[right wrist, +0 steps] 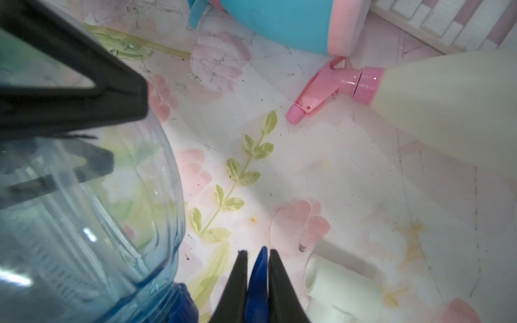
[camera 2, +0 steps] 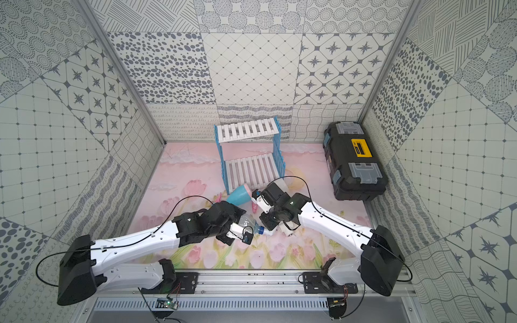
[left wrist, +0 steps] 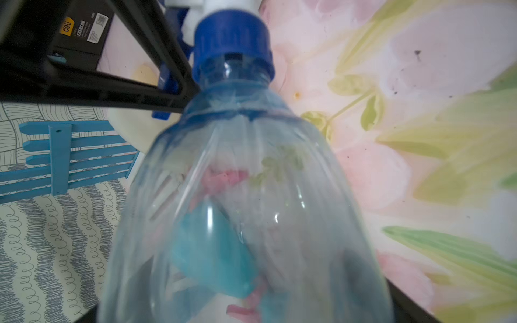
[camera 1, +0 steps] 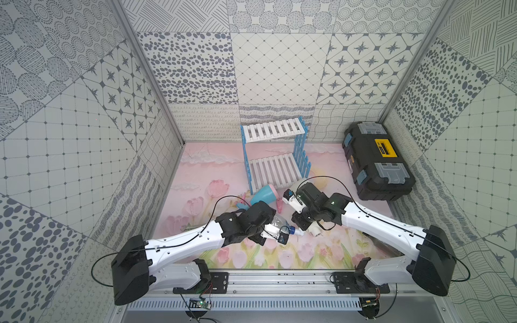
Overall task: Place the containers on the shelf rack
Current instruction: 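Pick up a container from the center of the board.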
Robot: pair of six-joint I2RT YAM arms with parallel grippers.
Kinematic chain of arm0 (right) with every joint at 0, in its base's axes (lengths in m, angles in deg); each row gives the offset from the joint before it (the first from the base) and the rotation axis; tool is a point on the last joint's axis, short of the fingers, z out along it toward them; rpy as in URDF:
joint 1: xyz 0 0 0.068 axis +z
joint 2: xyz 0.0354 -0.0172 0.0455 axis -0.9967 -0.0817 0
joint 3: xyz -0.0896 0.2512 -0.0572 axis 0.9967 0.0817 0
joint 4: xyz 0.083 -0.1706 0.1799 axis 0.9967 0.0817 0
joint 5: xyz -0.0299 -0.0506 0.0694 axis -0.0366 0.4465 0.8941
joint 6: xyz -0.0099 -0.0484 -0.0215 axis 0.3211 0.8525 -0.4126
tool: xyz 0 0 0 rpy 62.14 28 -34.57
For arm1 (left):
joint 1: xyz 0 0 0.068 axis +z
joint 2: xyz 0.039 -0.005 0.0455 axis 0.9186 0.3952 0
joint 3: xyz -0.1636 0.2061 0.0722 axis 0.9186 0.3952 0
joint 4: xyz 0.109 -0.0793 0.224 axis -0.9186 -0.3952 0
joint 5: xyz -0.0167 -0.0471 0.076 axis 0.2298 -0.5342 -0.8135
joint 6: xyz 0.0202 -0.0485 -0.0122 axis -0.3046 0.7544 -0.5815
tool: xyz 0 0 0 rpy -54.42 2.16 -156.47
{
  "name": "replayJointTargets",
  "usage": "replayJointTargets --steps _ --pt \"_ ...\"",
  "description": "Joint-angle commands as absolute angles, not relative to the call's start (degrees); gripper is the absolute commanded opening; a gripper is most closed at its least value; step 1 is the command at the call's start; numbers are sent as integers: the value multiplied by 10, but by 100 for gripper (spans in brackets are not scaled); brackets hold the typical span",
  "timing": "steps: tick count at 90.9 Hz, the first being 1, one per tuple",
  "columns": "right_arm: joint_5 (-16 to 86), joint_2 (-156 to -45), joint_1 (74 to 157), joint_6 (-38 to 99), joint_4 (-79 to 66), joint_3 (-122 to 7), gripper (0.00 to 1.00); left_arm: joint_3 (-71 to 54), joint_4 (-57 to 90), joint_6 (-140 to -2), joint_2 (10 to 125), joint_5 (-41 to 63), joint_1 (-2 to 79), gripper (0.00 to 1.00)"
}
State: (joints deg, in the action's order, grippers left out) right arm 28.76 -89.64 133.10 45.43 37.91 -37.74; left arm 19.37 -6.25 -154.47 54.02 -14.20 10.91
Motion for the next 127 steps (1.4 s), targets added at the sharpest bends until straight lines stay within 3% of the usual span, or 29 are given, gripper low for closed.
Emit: replayJointTargets --steps 1,10,22,38,47,53,63,87,114,127 --pt "309 -901 1334 457 354 -394 0 202 53 -1576 566 -220 103 98" --pt "304 -899 1334 456 354 -391 0 202 56 -1570 564 -210 103 97" --pt "297 -898 1334 455 353 -391 0 200 39 -1551 559 -194 103 82" --pt "286 -898 1333 452 351 -390 2 204 33 -1536 553 -181 103 72" --pt "275 -895 1334 449 349 -389 18 204 26 -1523 552 -177 103 69" --pt "262 -889 1333 445 347 -389 45 205 23 -1508 550 -176 103 68" --pt "218 -864 1334 434 343 -385 70 213 27 -1458 542 -178 103 68" --pt "65 -711 1332 329 262 -393 96 254 116 -1256 524 -202 106 64" --pt "67 -594 1302 106 18 -297 97 233 272 -1013 526 -238 107 64" --pt "98 -613 1302 55 -79 -267 97 216 319 -961 568 -248 110 63"
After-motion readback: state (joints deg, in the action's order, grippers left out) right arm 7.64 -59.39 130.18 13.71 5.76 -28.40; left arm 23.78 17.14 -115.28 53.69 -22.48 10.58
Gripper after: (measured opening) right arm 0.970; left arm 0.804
